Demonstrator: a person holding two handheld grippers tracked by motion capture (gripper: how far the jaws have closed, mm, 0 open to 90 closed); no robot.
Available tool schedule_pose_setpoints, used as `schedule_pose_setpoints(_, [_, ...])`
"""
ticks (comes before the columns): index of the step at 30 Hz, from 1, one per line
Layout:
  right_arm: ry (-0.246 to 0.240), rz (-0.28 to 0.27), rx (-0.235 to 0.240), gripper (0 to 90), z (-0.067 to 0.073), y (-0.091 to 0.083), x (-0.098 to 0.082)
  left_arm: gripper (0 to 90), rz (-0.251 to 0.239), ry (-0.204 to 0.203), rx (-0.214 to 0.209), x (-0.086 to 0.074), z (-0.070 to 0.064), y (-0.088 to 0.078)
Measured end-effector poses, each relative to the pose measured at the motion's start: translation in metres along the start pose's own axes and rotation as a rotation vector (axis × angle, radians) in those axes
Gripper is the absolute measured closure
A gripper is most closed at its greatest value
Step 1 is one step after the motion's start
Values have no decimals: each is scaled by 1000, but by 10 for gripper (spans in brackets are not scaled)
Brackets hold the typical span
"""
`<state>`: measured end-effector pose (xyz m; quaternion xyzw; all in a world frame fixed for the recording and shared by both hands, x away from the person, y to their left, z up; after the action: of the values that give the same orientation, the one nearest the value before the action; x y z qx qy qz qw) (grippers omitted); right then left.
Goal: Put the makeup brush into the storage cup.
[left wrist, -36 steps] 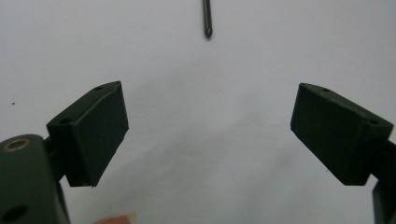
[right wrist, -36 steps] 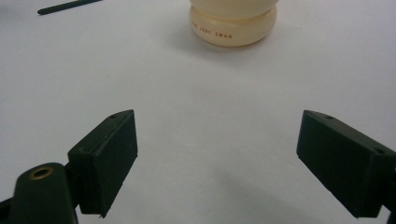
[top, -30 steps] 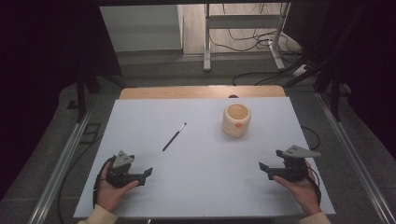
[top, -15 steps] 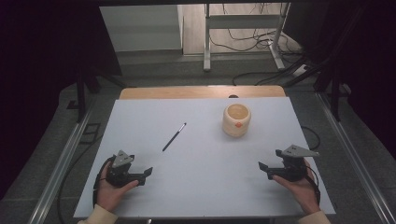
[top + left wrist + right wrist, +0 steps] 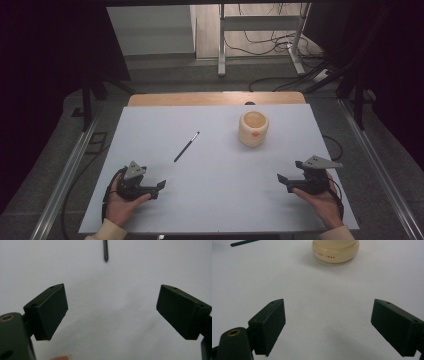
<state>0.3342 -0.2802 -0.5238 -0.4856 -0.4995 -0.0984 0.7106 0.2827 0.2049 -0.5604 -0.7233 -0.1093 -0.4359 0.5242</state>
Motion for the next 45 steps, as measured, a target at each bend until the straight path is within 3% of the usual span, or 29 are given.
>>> schedule_pose_setpoints(3, [-4, 0, 8, 125, 1, 2, 1, 102, 5, 1, 5, 1, -3, -3])
schedule_pose_setpoints(4, [-2, 2, 16, 125, 3, 2, 1, 80, 30, 9, -5, 2, -6, -5])
schedule_pose_setpoints(12, [-10, 13, 29, 125, 7, 4, -1, 89, 13, 19, 6, 13, -13, -13])
schedule_pose_setpoints(23, [-24, 18, 18, 124, 11, 5, 0, 105, 8, 33, 2, 22, -14, -19])
schedule_pose_setpoints(40, [-23, 8, 17, 127, 10, 10, 5, 118, 49, 86, -19, 55, -24, -22])
schedule_pose_setpoints(45, [-25, 10, 20, 127, 11, 11, 5, 123, 54, 62, -36, 61, -22, -20])
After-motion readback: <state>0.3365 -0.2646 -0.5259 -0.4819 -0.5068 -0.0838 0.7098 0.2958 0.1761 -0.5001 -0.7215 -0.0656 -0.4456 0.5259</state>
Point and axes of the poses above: each handheld gripper's, and its own axes: y roughly forward along the jaws, x roughly out of its top, z roughly to its left, the point moved 5 cm from there along y, roughly forward along the jaws
